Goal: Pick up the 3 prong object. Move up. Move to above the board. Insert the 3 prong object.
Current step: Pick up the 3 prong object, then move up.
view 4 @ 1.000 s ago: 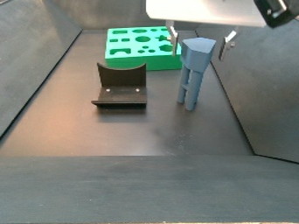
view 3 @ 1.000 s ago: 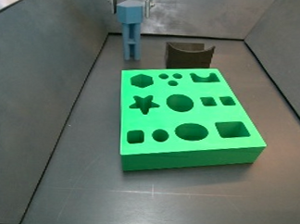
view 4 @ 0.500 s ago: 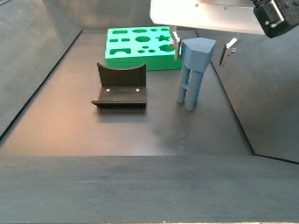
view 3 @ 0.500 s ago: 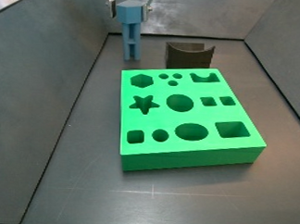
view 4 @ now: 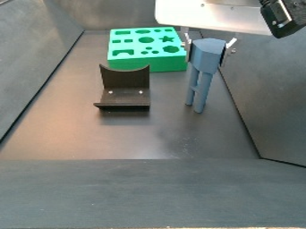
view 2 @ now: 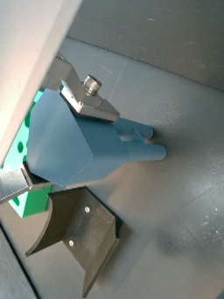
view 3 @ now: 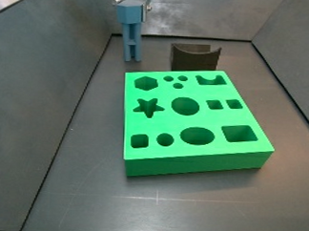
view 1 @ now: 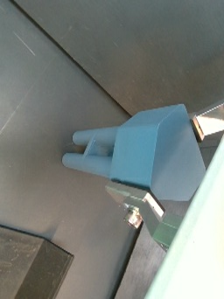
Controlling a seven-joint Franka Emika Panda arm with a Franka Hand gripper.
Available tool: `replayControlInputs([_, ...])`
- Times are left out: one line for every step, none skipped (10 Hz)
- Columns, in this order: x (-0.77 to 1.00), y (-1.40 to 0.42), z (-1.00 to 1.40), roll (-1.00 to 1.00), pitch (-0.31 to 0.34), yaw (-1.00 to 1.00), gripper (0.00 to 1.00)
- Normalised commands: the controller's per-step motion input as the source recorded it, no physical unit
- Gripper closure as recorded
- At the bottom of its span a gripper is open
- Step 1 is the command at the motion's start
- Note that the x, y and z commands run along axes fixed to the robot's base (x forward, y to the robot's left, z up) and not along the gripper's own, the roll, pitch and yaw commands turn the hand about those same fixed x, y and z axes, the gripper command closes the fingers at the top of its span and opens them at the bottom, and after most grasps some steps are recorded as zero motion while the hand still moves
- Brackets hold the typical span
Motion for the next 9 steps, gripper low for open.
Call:
replayControlInputs([0.00,0.00,0.00,0.00,0.000,0.00,1.00])
replayControlInputs([0.00,0.00,0.00,0.00,0.000,0.00,1.00])
replayControlInputs([0.00,0.00,0.00,0.00,0.000,0.00,1.00])
replayControlInputs([0.00,0.00,0.00,0.00,0.000,0.00,1.00])
replayControlInputs([0.00,0.00,0.00,0.00,0.000,0.00,1.00])
replayControlInputs([0.00,0.00,0.00,0.00,0.000,0.00,1.00])
replayControlInputs([0.00,0.00,0.00,0.00,0.000,0.00,1.00])
replayControlInputs([0.00,0.00,0.83,0.00,0.000,0.00,1.00])
replayControlInputs([-0.02,-0.06,0.80,-0.01,0.019,-0.03,1.00])
